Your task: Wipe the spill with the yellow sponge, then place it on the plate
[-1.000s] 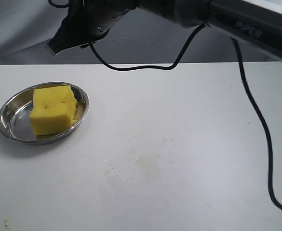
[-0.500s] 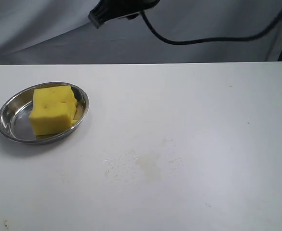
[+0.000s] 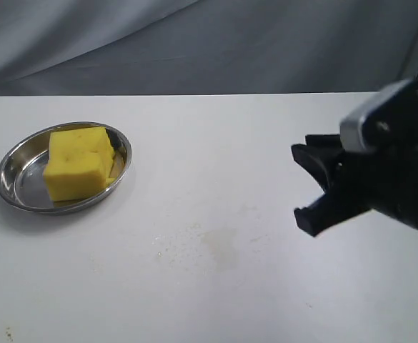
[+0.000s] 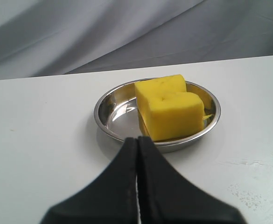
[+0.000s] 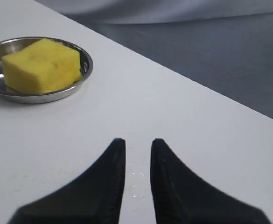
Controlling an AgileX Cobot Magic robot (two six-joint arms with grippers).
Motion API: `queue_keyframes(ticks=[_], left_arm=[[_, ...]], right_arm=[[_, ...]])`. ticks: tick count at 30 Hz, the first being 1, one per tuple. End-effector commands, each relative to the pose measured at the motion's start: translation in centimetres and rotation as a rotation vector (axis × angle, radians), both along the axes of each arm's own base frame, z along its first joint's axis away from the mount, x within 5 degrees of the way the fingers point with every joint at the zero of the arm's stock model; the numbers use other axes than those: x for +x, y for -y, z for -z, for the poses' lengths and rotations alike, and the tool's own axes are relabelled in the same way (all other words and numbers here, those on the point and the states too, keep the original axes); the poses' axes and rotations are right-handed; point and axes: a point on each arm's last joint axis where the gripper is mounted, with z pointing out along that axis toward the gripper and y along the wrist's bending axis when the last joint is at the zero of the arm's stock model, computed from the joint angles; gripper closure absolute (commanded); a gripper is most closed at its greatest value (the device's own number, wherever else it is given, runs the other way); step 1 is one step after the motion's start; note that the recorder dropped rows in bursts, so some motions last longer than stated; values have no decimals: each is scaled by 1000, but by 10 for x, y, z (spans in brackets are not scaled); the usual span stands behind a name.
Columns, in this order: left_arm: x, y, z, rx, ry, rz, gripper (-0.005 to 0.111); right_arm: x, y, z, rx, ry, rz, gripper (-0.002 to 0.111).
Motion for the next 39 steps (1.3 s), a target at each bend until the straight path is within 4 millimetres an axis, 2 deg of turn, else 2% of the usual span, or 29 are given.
queue_keyframes(ticks=[1,5,8,13,21,33,39], left_arm=[[0,1,0,-9,8,6,107],[0,1,0,-9,8,6,107],[0,1,0,-9,8,6,107],[0,1,0,-9,8,6,107],[0,1,0,-9,8,6,107],[0,1,0,-9,8,6,107],[0,1,0,-9,8,6,107]], right_arm=[[-29,15,10,83,78,-8,89],[-48,26,18,118,78,-1,93],[-61,33,22,145,86,3,108],[-79,44,27,207,121,13,108],[-84,52,26,301,86,89,108],[-86,53,26,301,86,86,108],[-104,74,31,211,68,182,108]])
